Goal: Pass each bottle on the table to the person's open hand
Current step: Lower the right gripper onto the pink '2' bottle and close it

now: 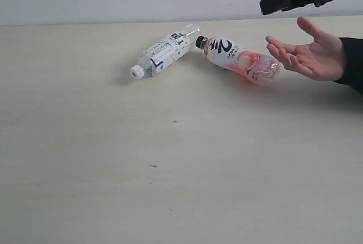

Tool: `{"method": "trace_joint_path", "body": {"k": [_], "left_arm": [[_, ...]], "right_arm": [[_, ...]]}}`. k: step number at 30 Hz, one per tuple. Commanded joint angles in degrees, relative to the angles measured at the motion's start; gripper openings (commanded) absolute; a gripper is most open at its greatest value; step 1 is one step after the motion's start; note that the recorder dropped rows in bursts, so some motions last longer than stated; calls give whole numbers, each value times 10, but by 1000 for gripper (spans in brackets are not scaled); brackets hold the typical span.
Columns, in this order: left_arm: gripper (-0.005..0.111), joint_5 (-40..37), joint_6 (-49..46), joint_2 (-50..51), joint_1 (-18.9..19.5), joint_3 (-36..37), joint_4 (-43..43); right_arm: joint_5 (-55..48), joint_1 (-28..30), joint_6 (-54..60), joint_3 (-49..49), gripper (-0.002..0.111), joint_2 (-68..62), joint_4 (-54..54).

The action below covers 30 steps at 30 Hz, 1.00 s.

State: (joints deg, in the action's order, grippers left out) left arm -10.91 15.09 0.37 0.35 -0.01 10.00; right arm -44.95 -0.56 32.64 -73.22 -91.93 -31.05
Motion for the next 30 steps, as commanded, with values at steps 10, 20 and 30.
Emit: {"method": "trace_joint_path", "body": {"k": [10, 20, 30], "left_arm": [[0, 1, 0, -4, -3, 0, -1], [0, 1, 0, -4, -3, 0, -1], [0, 1, 0, -4, -3, 0, -1]], "right_arm": [[-7, -70, -55, -189, 71, -193, 244], [58, -85, -111, -229, 73, -249, 321], [-12, -88, 27, -232, 78, -275, 321]]}}
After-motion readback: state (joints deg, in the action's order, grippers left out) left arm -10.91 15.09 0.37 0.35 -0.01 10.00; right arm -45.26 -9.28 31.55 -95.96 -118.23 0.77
